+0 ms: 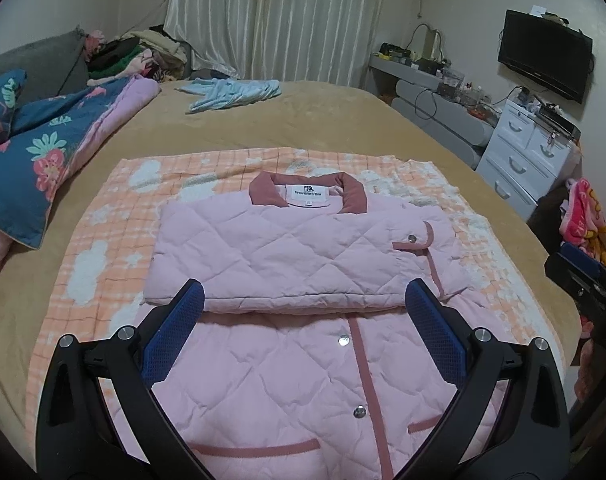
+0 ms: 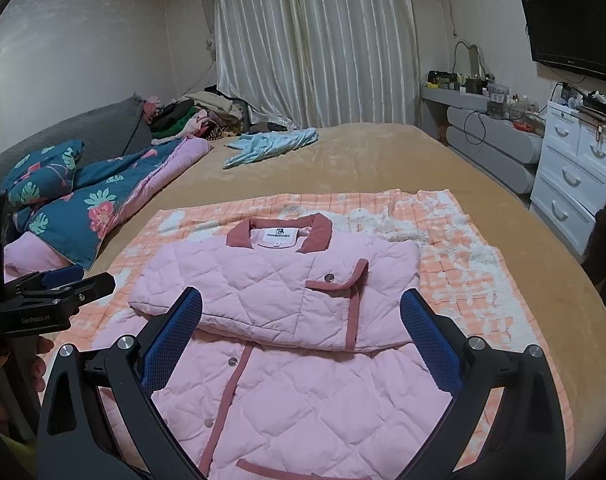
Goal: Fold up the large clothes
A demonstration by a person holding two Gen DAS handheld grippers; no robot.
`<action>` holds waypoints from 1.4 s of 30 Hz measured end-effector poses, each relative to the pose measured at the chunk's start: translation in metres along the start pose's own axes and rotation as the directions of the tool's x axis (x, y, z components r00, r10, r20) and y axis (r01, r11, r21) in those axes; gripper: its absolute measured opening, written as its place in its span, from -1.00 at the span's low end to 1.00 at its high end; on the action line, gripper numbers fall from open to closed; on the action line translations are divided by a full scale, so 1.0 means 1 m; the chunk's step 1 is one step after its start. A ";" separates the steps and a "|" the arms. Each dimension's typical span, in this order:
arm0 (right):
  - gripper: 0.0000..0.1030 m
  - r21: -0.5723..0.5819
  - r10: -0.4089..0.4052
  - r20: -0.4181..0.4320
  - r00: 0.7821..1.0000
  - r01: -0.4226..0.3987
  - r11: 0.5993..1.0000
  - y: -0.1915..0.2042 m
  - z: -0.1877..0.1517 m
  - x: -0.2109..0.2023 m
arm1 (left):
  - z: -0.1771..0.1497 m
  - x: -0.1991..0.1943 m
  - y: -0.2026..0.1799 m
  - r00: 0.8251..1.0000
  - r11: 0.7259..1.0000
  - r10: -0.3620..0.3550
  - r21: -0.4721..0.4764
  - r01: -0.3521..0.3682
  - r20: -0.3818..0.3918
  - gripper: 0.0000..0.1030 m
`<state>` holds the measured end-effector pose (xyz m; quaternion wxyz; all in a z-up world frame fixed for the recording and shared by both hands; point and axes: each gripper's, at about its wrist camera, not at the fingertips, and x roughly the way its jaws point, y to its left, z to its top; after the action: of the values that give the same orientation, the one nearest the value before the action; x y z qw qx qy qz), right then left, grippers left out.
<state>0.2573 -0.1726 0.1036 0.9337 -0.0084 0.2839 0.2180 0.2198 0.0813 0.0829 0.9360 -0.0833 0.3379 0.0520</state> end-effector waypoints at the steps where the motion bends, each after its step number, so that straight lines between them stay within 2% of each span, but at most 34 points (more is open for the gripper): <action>1: 0.92 -0.001 0.000 0.002 1.000 0.000 1.000 0.000 0.000 -0.003 | -0.001 -0.003 0.000 1.000 1.000 -0.002 0.000 0.002 0.004 0.84; 16: 0.92 -0.025 -0.010 0.009 1.000 0.010 1.000 0.013 -0.014 -0.036 | -0.025 -0.040 -0.003 0.999 0.999 -0.022 0.027 0.021 0.039 0.84; 42: 0.92 -0.019 -0.038 -0.013 0.999 0.038 0.999 0.013 -0.055 -0.076 | -0.084 -0.070 0.020 0.999 0.999 0.025 0.035 -0.026 0.029 0.84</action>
<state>0.1662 -0.1992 0.1000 0.9356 -0.0240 0.2879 0.2028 0.1112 0.0824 0.0618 0.9413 -0.0614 0.3267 0.0590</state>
